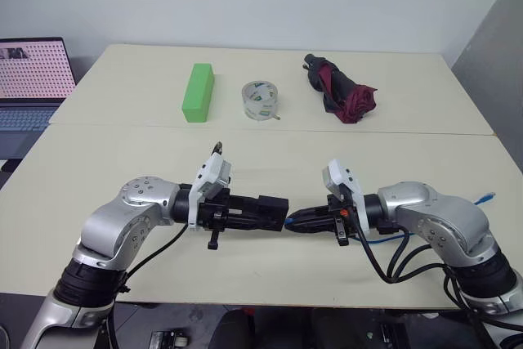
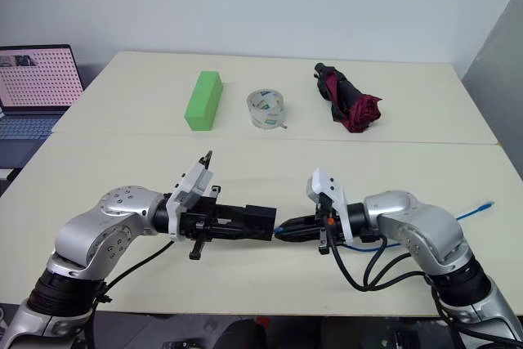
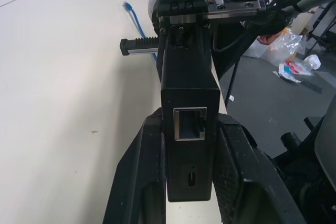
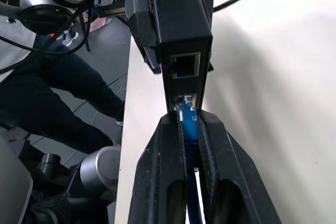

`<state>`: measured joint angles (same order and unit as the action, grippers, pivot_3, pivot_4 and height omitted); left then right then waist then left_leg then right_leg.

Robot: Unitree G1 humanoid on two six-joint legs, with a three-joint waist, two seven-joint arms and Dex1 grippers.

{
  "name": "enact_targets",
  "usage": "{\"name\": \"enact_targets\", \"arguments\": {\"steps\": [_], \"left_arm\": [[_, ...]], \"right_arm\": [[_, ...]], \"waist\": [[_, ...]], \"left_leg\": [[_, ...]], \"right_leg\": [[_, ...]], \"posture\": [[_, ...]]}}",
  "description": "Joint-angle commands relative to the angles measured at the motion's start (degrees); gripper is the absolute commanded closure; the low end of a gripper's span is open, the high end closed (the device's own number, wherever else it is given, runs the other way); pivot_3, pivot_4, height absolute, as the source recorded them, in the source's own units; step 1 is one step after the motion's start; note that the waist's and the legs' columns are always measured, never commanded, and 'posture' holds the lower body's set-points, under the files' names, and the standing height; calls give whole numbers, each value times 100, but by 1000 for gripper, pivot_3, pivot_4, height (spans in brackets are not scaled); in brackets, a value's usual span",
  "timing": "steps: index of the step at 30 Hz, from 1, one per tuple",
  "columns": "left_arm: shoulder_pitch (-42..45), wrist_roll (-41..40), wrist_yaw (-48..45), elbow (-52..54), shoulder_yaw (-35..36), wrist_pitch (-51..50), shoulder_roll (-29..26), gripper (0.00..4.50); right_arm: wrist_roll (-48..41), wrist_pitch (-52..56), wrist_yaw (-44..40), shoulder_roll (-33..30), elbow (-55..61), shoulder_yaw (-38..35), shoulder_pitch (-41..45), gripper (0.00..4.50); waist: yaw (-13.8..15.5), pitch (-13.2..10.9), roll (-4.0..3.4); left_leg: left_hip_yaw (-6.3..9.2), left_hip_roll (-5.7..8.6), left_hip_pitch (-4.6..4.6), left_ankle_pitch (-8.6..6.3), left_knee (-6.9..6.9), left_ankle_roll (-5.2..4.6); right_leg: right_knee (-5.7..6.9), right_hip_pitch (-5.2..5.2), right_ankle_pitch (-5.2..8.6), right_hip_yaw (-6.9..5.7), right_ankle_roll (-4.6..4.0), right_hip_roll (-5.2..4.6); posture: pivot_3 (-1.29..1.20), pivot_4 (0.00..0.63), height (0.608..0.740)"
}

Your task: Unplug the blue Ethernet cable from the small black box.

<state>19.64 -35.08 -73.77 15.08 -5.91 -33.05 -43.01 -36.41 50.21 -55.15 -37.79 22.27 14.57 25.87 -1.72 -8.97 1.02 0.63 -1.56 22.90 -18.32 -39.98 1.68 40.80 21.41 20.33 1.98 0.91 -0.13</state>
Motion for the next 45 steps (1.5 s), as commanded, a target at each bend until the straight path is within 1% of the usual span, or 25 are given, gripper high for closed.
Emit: {"name": "enact_targets", "arguments": {"steps": [1, 4, 7, 8, 10, 11, 12, 13, 16, 18, 19, 20, 21, 22, 23, 25, 26, 27, 29, 34, 37, 41, 42, 44, 45], "left_arm": [[-211, 309, -65, -147, 93, 385, -188, 3719], [-251, 369, 108, -245, 199, 444, -130, 3719], [-243, 489, 259, -347, 203, 546, -44, 3719], [-222, 542, 336, -393, 194, 598, 5, 3719], [-162, 623, 510, -473, 194, 674, 128, 3719], [-137, 688, 597, -513, 200, 733, 186, 3719], [-114, 751, 685, -555, 206, 779, 236, 3719], [-88, 810, 783, -607, 222, 841, 295, 3719], [-22, 898, 1070, -737, 302, 937, 460, 3719], [5, 989, 1308, -832, 368, 1047, 588, 3719], [25, 1110, 1546, -941, 422, 1189, 695, 3719], [32, 1196, 1712, -1015, 462, 1294, 768, 3719], [63, 1297, 1972, -1131, 527, 1391, 884, 3719], [88, 1374, 2197, -1236, 595, 1473, 988, 3719], [104, 1447, 2381, -1329, 655, 1553, 1073, 3719], [115, 1759, 2859, -1597, 739, 1884, 1231, 3719], [108, 1890, 3063, -1750, 779, 2086, 1320, 3719], [103, 1973, 3188, -1857, 804, 2229, 1383, 3719], [51, 2163, 3508, -2143, 872, 2671, 1579, 3719], [113, 2549, 4352, -2917, 1025, 3549, 2046, 3719], [171, 2590, 4693, -3343, 1105, 3743, 2297, 3719], [116, 2638, 4737, -3550, 1098, 3828, 2360, 3719], [83, 2661, 4763, -3571, 1103, 3849, 2353, 3369], [12, 2622, 4736, -3562, 1129, 3848, 2341, 2900], [-27, 2603, 4706, -3536, 1135, 3852, 2329, 2756]], "right_arm": [[753, -863, 160, -266, -651, -320, -56, 4482], [1456, -1572, 622, -126, -1491, -319, 91, 4482], [2540, -2493, 1518, 135, -2587, -136, 405, 4482], [2883, -2729, 2035, 293, -3065, -164, 571, 4482], [3176, -2997, 2437, 485, -3680, -257, 762, 4482], [3265, -3123, 2515, 552, -3871, -299, 811, 3764], [3279, -3178, 2488, 584, -3946, -328, 822, 3643], [3301, -3215, 2471, 602, -3978, -354, 822, 3349], [3206, -3125, 2294, 627, -3855, -475, 762, 2737], [3082, -2991, 2135, 566, -3589, -606, 683, 2094], [3085, -3037, 2057, 444, -3346, -667, 625, 2011], [3103, -3065, 1997, 365, -3161, -719, 577, 1655], [3030, -3013, 1869, 280, -2879, -776, 506, 1501], [2900, -2900, 1729, 223, -2577, -832, 433, 1220], [2716, -2770, 1551, 182, -2271, -870, 357, 981], [2063, -2448, 975, 98, -1437, -935, 137, 521], [1659, -2230, 726, 82, -972, -973, 33, 362], [1398, -2060, 580, 75, -663, -1010, -35, 362], [1411, -1925, 695, 190, -298, -863, -10, 362], [1549, -1675, 989, 576, -97, -532, 185, 362], [1616, -1612, 1008, 665, -93, -370, 233, 362], [1655, -1529, 1078, 697, -109, -347, 283, 362], [1658, -1509, 1101, 698, -104, -355, 286, 323], [1667, -1474, 1125, 701, -85, -370, 279, 300], [1672, -1454, 1131, 704, -74, -375, 275, 300]], "waist": [[0, -2, -2], [1, -3, -2], [-6, -4, -5], [-11, -4, -5], [-11, -5, -5], [-9, -5, -5], [-3, -5, -5], [-3, -5, -4], [-3, -4, -5], [-8, -4, -5], [-8, -4, -5], [-1, -5, -7], [2, -5, -7], [6, -5, -6], [5, -6, -6], [8, -5, -7], [10, -5, -5], [11, -4, -6], [-8, -4, -6], [7, -1, 0], [16, -1, 1], [12, 0, 3], [11, 1, 3], [10, 1, 3], [9, 1, 3]], "left_leg": [[-1, 1, -1, 0, 0, 0], [0, -2, -2, 0, 0, -1], [-4, -1, -1, 1, 0, 0], [-11, -1, -1, 3, 0, 4], [-21, -2, 1, 11, 1, 19], [-23, -3, 1, 12, 3, 20], [-23, -4, 2, 12, 3, 20], [-23, -4, 6, 12, 4, 20], [-32, -5, 6, 12, 3, 20], [-34, -6, 4, 11, 3, 20], [-34, -6, 4, 12, 3, 20], [-34, -7, 4, 11, 4, 20], [-34, -6, 5, 11, 3, 20], [-35, -6, 7, 11, 3, 20], [-37, -7, 7, 11, 2, 20], [-37, -6, 7, 11, 2, 20], [-36, -6, 7, 11, 3, 20], [-33, -9, 6, 11, 3, 19], [-31, -10, 5, 11, 5, 19], [-30, -6, 3, 11, -2, 19], [-31, -5, 5, 11, -2, 19], [-33, -4, 5, 11, -1, 20], [-33, -4, 4, 11, -1, 20], [-33, -4, 3, 11, -1, 20], [-33, -4, 3, 11, -1, 20]], "right_leg": [[0, 0, 0, 1, 0, 0], [1, 0, 0, -2, 0, 2], [2, 2, 0, 2, 0, 1], [5, 6, 0, 7, 0, 1], [8, 16, 0, 14, 0, 1], [9, 16, 0, 14, 0, 1], [8, 16, 0, 13, 0, 1], [8, 20, 0, 14, 0, 1], [7, 20, 0, 20, 0, 0], [9, 19, 0, 21, 0, 0], [9, 19, 0, 21, 0, 0], [10, 20, 0, 20, 0, 0], [10, 21, 0, 22, 0, 0], [10, 22, 0, 22, 0, 0], [9, 22, 0, 22, 0, -1], [10, 22, 0, 23, 0, -1], [10, 22, 0, 21, 0, -1], [11, 21, 0, 18, 0, 0], [12, 21, 0, 16, 0, 1], [13, 18, 0, 17, 0, -2], [12, 20, 0, 17, 0, -4], [12, 21, 0, 16, 0, -6], [13, 21, 0, 16, 0, -6], [15, 20, 0, 16, 0, -6], [15, 20, 0, 16, 0, -6]], "posture": [[0, 150, 740], [0, 150, 740], [0, 150, 740], [0, 150, 740], [0, 150, 740], [0, 150, 740], [0, 150, 740], [0, 150, 740], [0, 150, 740], [0, 150, 740], [0, 150, 740], [0, 150, 740], [0, 150, 740], [0, 150, 740], [0, 150, 740], [0, 150, 740], [0, 150, 740], [0, 150, 740], [0, 150, 740], [0, 150, 740], [0, 150, 740], [0, 150, 740], [0, 150, 740], [0, 150, 740], [0, 150, 740]]}}
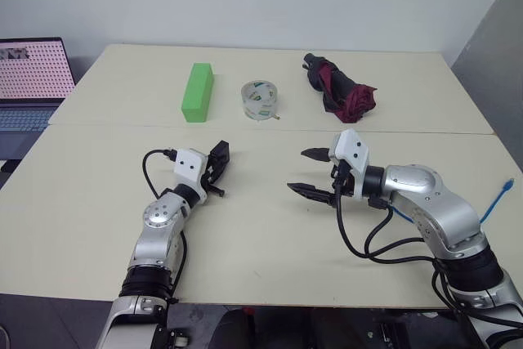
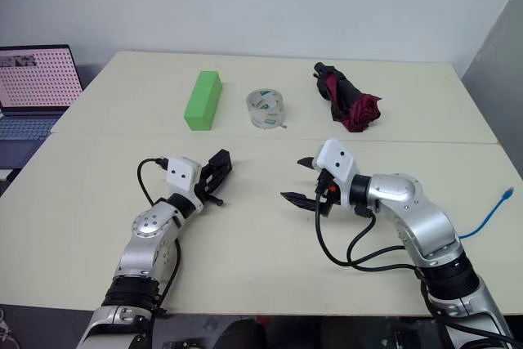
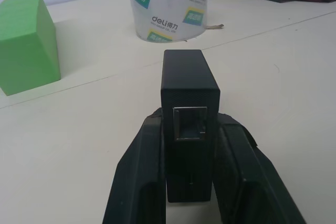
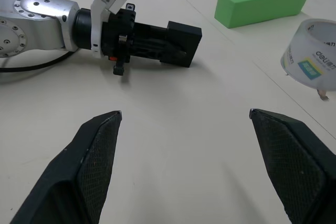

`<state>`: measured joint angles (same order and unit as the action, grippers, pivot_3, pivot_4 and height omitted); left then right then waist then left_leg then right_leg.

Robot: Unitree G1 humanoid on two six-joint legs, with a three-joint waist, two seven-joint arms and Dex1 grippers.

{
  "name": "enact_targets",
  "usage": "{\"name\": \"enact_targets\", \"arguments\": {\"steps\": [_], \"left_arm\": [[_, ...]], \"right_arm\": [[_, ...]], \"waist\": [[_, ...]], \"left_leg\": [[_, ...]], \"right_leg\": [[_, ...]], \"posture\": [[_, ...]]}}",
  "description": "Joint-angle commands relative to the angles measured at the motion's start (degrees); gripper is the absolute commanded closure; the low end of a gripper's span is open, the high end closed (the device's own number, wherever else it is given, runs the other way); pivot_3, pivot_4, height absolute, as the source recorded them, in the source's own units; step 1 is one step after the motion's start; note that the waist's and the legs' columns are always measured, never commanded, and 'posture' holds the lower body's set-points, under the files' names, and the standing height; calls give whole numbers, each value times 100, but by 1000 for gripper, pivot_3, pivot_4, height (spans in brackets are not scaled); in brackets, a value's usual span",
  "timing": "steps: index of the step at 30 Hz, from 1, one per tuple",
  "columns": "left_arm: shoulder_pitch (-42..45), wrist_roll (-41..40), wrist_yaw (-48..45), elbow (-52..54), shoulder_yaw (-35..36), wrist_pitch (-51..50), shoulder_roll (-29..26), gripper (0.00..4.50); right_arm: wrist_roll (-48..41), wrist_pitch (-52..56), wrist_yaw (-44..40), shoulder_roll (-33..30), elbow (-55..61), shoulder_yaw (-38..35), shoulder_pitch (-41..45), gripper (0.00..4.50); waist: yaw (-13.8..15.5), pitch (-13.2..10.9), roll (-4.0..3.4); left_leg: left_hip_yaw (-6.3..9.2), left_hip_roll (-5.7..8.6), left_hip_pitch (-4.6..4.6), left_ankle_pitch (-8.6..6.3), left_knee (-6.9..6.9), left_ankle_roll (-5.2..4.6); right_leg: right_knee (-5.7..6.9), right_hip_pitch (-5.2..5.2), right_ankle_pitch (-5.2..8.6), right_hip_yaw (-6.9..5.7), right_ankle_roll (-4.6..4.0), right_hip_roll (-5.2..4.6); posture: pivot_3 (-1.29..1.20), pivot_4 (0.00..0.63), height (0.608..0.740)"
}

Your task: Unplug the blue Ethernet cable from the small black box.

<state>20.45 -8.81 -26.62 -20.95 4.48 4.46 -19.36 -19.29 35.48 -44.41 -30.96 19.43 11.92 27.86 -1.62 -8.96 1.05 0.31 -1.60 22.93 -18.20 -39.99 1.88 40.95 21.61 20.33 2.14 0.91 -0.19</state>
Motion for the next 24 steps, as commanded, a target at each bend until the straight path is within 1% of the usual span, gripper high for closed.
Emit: {"name": "enact_targets", "arguments": {"steps": [1, 2, 3, 4, 5, 6, 8, 9, 12, 17, 20, 24], "left_arm": [[-162, -47, -59, 122, 95, 89, -50, 2479], [-211, -68, -93, 180, 97, 67, -60, 2260], [-260, -84, -110, 243, 107, 43, -68, 2166], [-292, -96, -119, 287, 116, 20, -72, 1824], [-361, -107, -123, 368, 131, -30, -91, 1684], [-454, -135, -125, 487, 154, -115, -114, 1360], [-718, -64, -145, 821, 136, -258, -244, 989], [-831, -47, -145, 995, 142, -351, -301, 696], [-1239, -215, -281, 1804, 192, -993, -553, 659], [-1732, -286, -775, 3016, 151, -1747, -1319, 659], [-1810, -638, -1327, 3481, 356, -2041, -1864, 659], [-1689, -828, -1950, 3746, 520, -2119, -2567, 659]], "right_arm": [[-43, 47, 67, 22, 226, -119, 68, 300], [-49, 72, 79, 22, 241, -124, 59, 300], [-54, 92, 91, 20, 260, -126, 47, 300], [-58, 106, 100, 18, 273, -126, 41, 300], [-70, 139, 117, 23, 301, -129, 27, 300], [-82, 174, 131, 27, 339, -130, 7, 300], [-112, 236, 149, 19, 412, -148, -62, 300], [-114, 257, 155, 7, 439, -157, -94, 300], [-148, 306, 136, -79, 560, -267, -250, 300], [-320, 395, 51, -352, 775, -679, -590, 300], [-482, 386, -120, -679, 844, -1055, -866, 300], [-1040, 742, -622, -1337, 1041, -1662, -1417, 300]], "waist": [[-1, 0, 0], [-2, 0, 0], [-2, 0, 0], [-2, 0, 0], [-2, 0, 0], [-2, 0, 0], [-5, 0, 0], [-8, 0, 0], [-13, 0, -1], [-4, -1, -2], [10, -1, -1], [16, -3, -3]], "left_leg": [[0, 0, 0, 0, 0, 0], [0, 0, 0, 0, 1, 0], [0, -1, 0, 0, 1, 0], [1, -1, 0, 0, 2, 0], [0, -1, 0, 0, 2, 0], [0, -1, 0, 0, 2, 0], [0, -1, 0, 0, 2, 0], [0, -2, 0, 0, 4, 0], [2, -3, 0, 0, 7, 0], [5, -2, 0, -1, 8, -1], [13, 0, -2, -10, 6, -17], [21, 2, -1, -11, 7, -19]], "right_leg": [[0, 0, 0, 0, 0, 0], [-1, 0, 0, 0, 0, 0], [-1, 1, 0, -1, 0, 0], [-1, 1, 0, -1, 0, 0], [-1, 1, 0, -1, 0, 0], [-1, 1, 0, -1, 0, 0], [-1, 1, 0, 0, 0, 0], [-1, 1, 0, 0, 0, 0], [-2, 1, 0, -2, 0, 1], [-4, -2, 0, -1, 0, 0], [-9, -13, 0, -6, 0, 0], [-14, -16, 0, -14, 0, 0]], "posture": [[0, 150, 740], [0, 150, 740], [0, 150, 740], [0, 150, 740], [0, 150, 740], [0, 150, 740], [0, 150, 740], [0, 150, 740], [0, 150, 740], [0, 150, 740], [0, 150, 740], [0, 150, 740]]}}
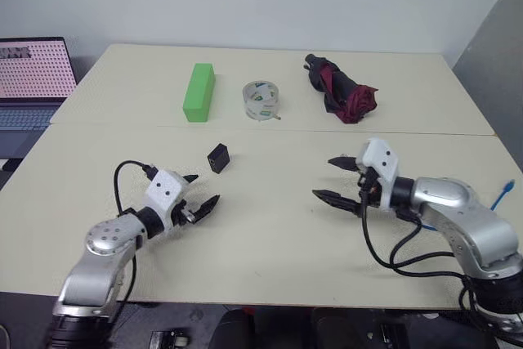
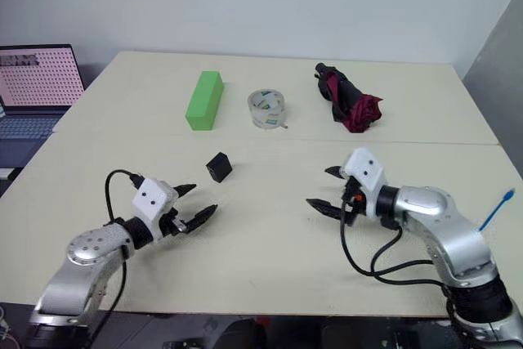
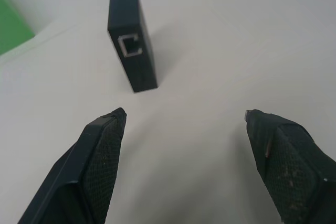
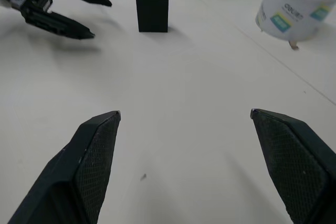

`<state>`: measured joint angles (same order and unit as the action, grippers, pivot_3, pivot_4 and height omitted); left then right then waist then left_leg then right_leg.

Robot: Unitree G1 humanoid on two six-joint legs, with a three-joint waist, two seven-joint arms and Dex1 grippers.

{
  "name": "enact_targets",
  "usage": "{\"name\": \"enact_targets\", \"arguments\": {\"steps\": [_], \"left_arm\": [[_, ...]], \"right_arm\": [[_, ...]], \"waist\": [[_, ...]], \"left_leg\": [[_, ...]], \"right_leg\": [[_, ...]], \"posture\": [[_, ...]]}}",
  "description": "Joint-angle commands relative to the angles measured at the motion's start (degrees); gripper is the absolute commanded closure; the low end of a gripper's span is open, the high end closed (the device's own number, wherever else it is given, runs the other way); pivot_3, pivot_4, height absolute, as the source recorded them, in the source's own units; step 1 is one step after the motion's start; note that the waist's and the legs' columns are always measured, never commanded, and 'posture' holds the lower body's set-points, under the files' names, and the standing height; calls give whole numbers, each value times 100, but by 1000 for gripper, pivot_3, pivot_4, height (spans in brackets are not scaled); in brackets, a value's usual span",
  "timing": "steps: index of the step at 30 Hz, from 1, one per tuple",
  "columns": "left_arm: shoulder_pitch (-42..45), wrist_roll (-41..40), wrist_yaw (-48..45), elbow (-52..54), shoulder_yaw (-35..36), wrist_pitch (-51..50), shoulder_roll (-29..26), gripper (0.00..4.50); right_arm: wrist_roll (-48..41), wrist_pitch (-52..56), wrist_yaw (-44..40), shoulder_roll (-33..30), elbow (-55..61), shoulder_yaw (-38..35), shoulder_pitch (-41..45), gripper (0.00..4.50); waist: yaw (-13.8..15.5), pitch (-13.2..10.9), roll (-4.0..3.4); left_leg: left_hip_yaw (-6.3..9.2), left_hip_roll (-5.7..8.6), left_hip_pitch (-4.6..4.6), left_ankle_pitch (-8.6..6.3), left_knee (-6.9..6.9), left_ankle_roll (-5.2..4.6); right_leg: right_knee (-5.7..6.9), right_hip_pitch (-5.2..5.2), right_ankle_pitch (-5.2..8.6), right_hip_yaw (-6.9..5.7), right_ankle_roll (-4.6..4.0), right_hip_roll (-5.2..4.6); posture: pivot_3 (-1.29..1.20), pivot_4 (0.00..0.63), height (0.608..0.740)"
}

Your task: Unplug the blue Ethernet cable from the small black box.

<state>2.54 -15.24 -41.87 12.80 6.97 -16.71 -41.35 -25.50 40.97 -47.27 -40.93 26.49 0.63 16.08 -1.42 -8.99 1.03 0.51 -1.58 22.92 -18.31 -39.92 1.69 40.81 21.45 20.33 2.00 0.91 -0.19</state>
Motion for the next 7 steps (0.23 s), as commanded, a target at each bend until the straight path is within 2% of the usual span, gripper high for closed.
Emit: {"name": "enact_targets", "arguments": {"steps": [1, 7], "left_arm": [[117, -282, -526, 441, 292, -81, -464, 659], [254, -652, -970, 587, 458, -448, -813, 659]], "right_arm": [[-478, 212, -345, -421, 341, -628, -320, 300], [-358, 30, -213, -655, 91, -1004, -510, 300]], "waist": [[-10, 0, -1], [-39, -2, -4]], "left_leg": [[-1, -1, -2, 0, 2, 0], [-1, -2, -8, -2, 3, -4]], "right_leg": [[-3, -1, 0, 1, 0, 0], [2, -4, 0, 3, 0, 5]], "posture": [[0, 150, 740], [0, 150, 740]]}}
